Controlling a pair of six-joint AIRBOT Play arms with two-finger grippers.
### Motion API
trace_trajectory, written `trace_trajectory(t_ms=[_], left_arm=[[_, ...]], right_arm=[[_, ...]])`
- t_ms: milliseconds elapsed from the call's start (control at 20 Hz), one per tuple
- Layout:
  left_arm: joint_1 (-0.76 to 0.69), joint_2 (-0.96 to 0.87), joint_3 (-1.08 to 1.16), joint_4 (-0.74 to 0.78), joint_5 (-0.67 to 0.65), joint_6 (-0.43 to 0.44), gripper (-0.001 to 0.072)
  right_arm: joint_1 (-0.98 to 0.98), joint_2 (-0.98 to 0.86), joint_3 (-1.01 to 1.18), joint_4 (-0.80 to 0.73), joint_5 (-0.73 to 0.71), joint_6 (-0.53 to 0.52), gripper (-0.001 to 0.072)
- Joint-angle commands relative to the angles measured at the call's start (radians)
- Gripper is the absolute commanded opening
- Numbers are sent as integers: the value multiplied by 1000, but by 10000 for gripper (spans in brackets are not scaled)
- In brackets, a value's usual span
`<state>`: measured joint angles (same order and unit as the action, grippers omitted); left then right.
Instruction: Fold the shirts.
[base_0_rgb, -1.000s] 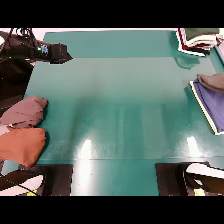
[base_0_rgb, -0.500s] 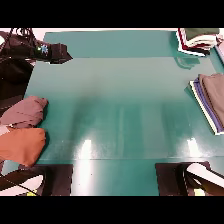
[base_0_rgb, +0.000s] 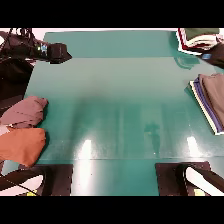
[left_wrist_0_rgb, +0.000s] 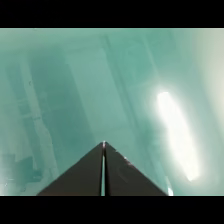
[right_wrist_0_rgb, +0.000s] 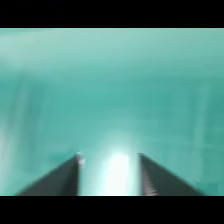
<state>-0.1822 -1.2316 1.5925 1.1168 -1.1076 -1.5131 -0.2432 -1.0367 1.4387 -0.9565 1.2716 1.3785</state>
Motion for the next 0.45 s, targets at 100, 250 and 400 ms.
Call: trace_trajectory(t_ms=[100,250,400], left_arm=[[0,0,0,0,0,-1,31],[0,0,0,0,0,-1,30],[0,0,0,0,1,-1,30]], right_arm=[[345,-24,0,11,-42,0,17],[416,-39,0,12,-50,0,17],[433,-40,0,13,-49,0,17]])
